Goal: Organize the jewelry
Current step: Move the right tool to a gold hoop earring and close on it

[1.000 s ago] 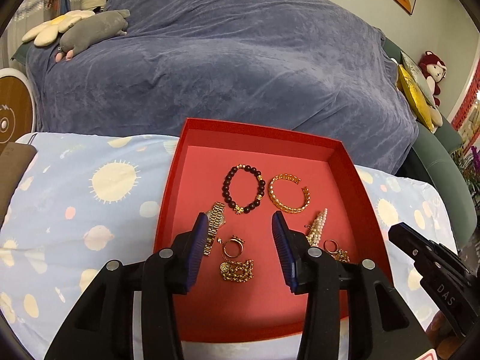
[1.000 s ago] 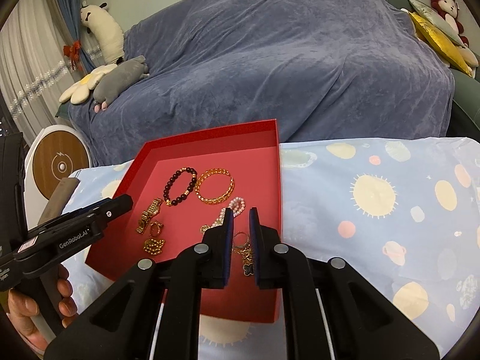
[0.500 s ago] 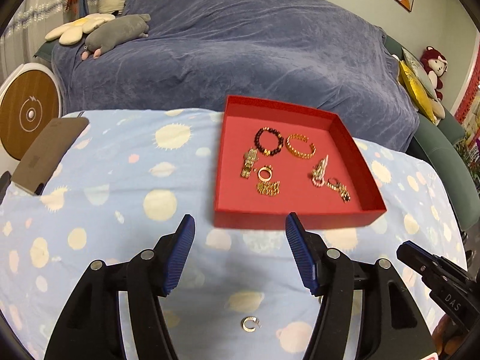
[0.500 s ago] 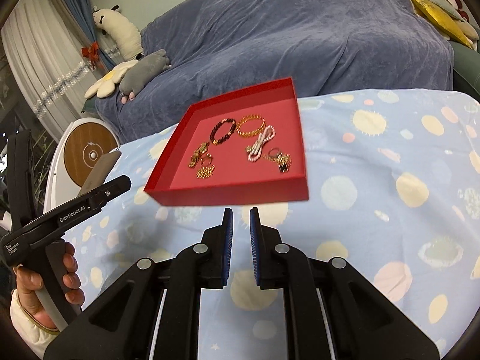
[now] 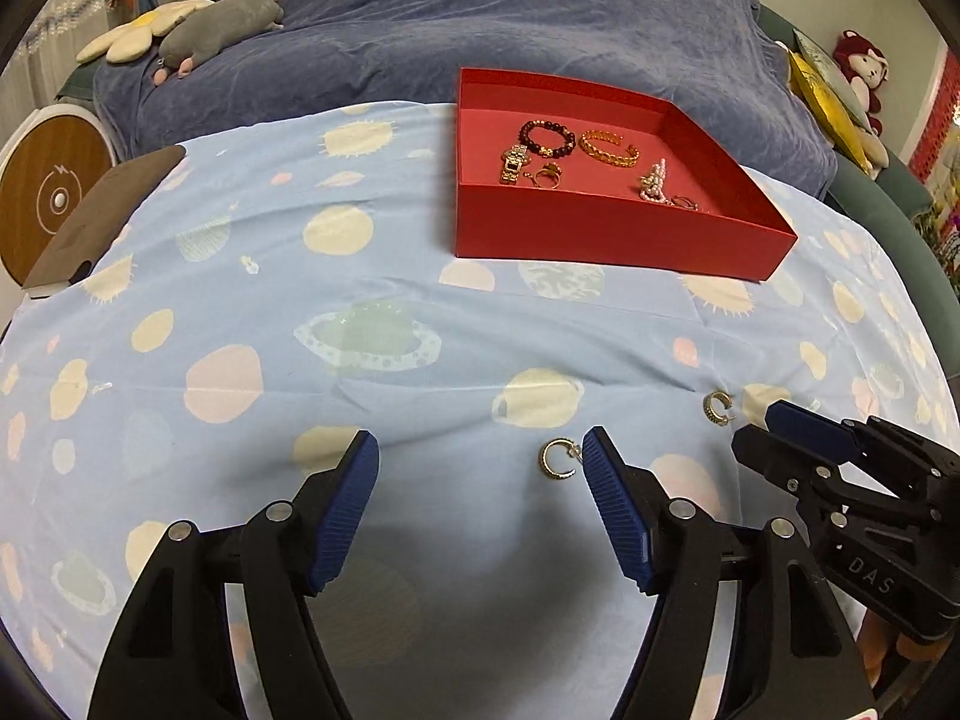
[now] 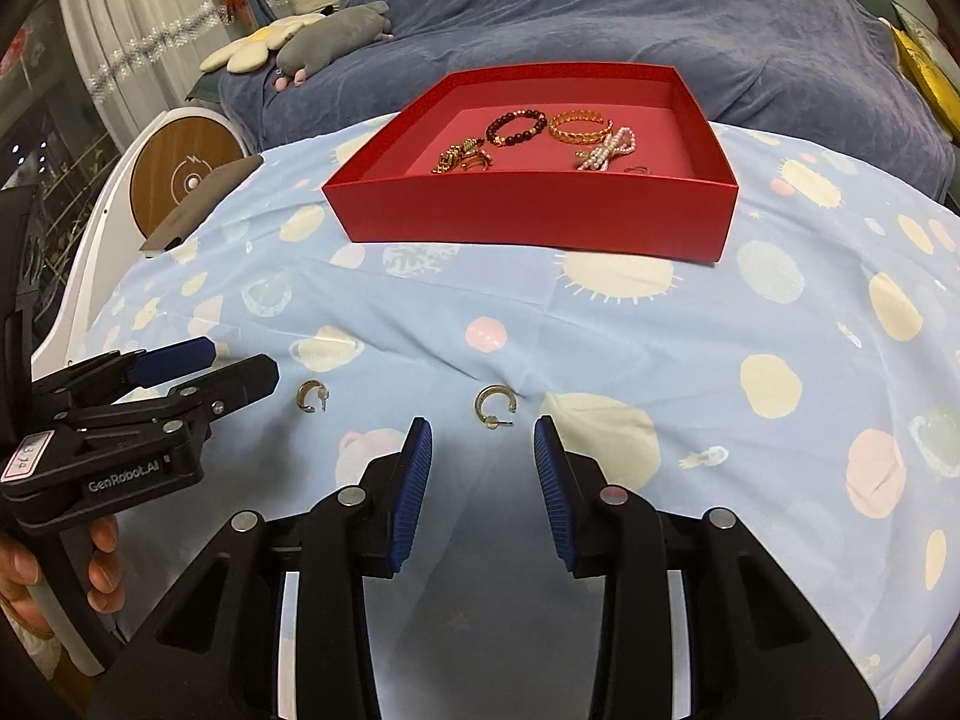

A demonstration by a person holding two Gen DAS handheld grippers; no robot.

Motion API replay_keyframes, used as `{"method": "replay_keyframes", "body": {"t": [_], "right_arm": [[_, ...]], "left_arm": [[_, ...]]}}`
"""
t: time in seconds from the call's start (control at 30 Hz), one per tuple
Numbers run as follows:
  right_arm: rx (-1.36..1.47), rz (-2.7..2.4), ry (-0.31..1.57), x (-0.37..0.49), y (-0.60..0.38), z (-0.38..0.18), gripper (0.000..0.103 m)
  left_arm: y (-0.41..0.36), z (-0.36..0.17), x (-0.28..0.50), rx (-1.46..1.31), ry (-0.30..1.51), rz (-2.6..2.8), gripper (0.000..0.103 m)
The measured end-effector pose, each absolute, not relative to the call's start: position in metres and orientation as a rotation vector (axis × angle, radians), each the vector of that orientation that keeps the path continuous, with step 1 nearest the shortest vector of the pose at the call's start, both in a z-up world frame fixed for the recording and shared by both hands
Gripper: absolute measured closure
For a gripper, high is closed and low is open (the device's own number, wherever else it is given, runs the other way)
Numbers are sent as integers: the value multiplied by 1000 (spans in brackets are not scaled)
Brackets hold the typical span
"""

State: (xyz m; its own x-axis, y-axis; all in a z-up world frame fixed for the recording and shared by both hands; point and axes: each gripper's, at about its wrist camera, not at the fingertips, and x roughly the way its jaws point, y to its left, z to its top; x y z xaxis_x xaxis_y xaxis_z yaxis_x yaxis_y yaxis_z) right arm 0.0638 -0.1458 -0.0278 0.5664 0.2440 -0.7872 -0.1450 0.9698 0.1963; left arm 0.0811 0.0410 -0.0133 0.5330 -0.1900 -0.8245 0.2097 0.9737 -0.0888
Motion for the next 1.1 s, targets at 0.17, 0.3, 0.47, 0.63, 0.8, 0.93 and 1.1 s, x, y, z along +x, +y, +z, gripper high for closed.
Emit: {"method": "replay_keyframes", "body": {"t": [0.17, 0.3, 0.47, 0.63, 0.8, 0.93, 1.1], "right_arm": [[108, 225, 951, 72, -142, -34, 68], [87, 223, 947, 76, -137, -38, 68], [58, 212, 933, 80, -133, -38, 71], [21, 191, 925, 80, -131, -39, 84], [9, 193, 919, 78, -132, -39, 86], [11, 199, 921, 76, -133, -39, 86], [18, 205, 926, 74, -134, -38, 86]], "left_arm": [[38, -19, 82, 28, 990, -248, 35], [33, -25, 81, 50, 1003, -256, 35], [28, -31, 81, 74, 996, -255, 35], [21, -34, 82, 98, 981, -250, 36], [15, -35, 79, 129, 965, -255, 45], [16, -34, 81, 122, 962, -256, 50], [15, -33, 82, 128, 960, -255, 60]]}}
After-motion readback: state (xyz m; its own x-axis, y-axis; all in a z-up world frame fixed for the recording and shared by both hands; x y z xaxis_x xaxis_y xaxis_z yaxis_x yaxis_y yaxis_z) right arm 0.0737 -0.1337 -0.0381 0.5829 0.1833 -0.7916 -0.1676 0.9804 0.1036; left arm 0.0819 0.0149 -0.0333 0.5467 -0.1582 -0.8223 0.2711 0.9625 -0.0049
